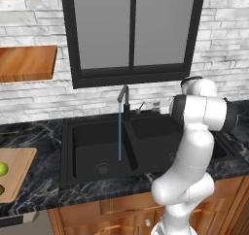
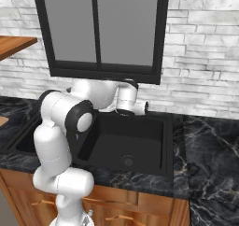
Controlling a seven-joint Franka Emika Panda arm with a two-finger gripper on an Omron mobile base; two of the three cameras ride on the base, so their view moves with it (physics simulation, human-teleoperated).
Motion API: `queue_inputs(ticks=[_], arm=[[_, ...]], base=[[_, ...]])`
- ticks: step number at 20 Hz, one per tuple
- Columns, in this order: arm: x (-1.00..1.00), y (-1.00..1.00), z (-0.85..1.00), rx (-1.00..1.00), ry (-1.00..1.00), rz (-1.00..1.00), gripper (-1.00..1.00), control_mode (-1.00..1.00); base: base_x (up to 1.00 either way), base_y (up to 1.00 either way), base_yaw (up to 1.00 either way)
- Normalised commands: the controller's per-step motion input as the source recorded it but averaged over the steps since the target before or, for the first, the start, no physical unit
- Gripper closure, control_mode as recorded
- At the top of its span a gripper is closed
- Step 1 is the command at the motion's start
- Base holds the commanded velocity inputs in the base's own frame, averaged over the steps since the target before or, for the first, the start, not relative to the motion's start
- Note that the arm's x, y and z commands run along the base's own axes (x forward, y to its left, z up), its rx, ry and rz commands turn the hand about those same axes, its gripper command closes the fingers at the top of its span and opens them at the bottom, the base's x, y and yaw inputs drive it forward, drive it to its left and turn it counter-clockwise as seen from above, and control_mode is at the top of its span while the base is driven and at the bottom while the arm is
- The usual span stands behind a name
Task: Pick the pear, mango from the sink and place them on the cutting board to airdry. Then turn off the sink faucet.
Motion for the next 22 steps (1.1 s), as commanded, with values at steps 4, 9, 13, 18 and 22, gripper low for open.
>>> queue_inputs(ticks=[4, 9, 13, 18, 22], arm=[[0.26, 0.00, -0.14, 0.00, 0.00, 0.00, -1.00, -1.00], [0.33, 0.00, -0.17, 0.00, 0.00, 0.00, -1.00, -1.00], [0.36, 0.02, -0.23, 0.00, 0.00, 0.00, -1.00, -1.00], [0.46, 0.02, -0.24, 0.00, 0.00, 0.00, -1.00, -1.00], [0.53, 0.00, -0.24, 0.00, 0.00, 0.00, -1.00, -1.00]], base=[[0.00, 0.00, 0.00], [0.00, 0.00, 0.00], [0.00, 0.00, 0.00], [0.00, 0.00, 0.00], [0.00, 0.00, 0.00]])
